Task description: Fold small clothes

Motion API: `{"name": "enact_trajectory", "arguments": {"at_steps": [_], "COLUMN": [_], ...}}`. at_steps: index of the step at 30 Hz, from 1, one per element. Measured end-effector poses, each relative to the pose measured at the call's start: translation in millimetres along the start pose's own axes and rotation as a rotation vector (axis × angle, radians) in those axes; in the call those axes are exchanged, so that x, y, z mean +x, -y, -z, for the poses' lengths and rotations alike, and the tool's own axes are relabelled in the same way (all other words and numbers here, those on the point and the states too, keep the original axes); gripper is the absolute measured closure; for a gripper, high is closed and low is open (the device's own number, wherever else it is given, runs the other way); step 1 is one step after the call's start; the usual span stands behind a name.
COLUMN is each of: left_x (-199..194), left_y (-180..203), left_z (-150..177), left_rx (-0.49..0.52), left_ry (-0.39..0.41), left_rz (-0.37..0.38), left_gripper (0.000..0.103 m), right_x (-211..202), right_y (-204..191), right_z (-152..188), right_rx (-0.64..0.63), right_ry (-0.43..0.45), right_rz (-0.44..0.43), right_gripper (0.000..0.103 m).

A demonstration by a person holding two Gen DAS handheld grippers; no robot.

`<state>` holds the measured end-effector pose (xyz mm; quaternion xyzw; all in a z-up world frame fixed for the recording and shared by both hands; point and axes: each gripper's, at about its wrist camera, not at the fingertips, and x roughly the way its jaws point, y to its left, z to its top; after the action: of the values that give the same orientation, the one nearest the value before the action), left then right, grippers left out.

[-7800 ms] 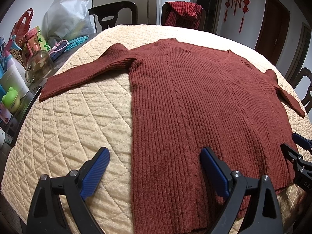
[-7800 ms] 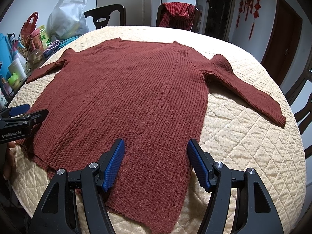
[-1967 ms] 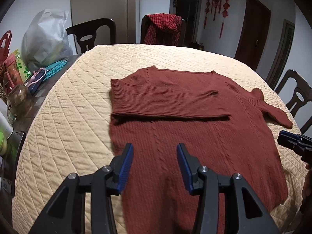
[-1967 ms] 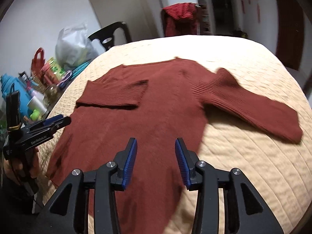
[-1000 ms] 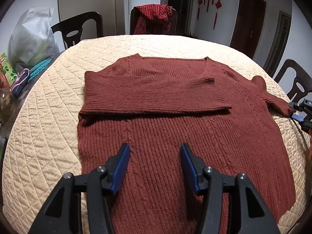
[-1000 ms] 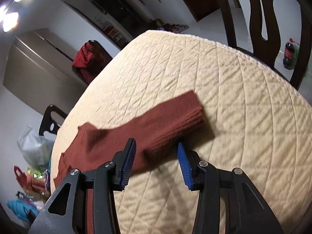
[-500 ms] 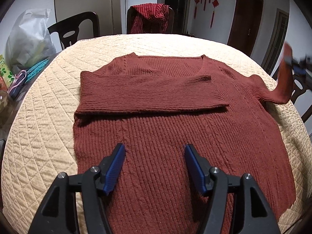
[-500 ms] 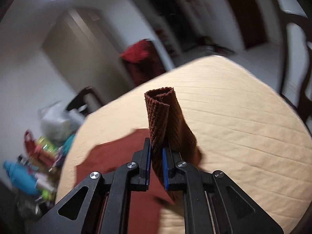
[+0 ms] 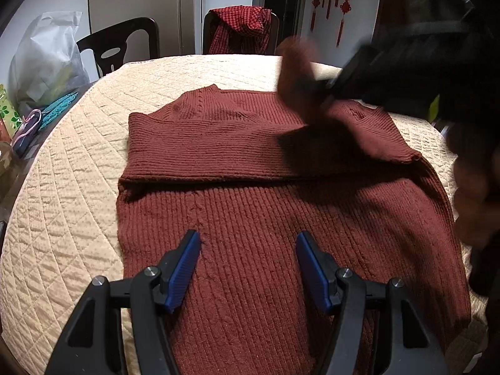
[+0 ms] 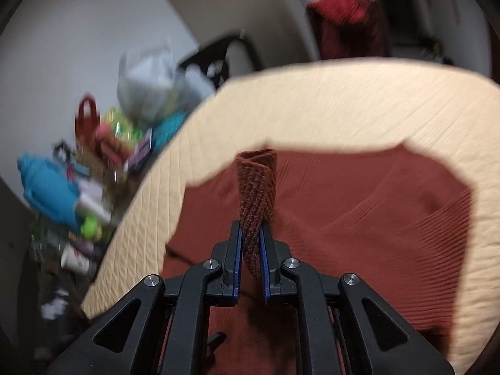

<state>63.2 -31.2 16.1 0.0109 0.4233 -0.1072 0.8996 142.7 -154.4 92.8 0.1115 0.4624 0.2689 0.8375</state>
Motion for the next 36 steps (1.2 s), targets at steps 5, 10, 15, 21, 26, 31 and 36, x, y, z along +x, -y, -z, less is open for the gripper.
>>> {"name": "enact_trajectory", "arguments": {"at_steps": [5,10,15,21,26,31,36], "left_x": [-0.6,-1.0,-8.5,-38.7,-11.4,29.9,51.6], "left_y": [-1.0,-3.1,-14.4,-33.6,-43.8,-38.2,-15.4], "left_z": [0.2,-0.1,-3.2,-38.2,-67.1,-78.5,-84.3], "left_rx": [-0.005,-0.009,-0.058,-0.070,-0.070,-0.079,0.036], "left_ry": [0.000,0.001,0.000,0.093,0.065,-0.022,-0.061], "left_rz": [0.010,0.021,0.088,0.101,0.107,0.174,0.202], "left_gripper": [0.035,0.035,0.035,0.035,0.035,0.040,0.083], "right_x": [21.1,-25.9,-59.6,-67.6,-85.9,-83.4,-71.1], "right_y": [-8.2,-2.1,40.3,117.9,135.2,132.7,135.8], "right_z": [20.6,18.9,28.2,46.6,40.8,30.3,17.0], "right_rx": [-0.044,-0.037,-0.006,0.112,0.165,0.155,0.142], "right_ry": [-0.081,0.045,0.095,0.049,0.099,0.114,0.114], "right_rz": [-0.042,-0.116,0.086,0.250,0.263,0.257,0.230], "right_gripper": [0.076,0.076,0.076,0.090,0.089,0.084,0.085]}}
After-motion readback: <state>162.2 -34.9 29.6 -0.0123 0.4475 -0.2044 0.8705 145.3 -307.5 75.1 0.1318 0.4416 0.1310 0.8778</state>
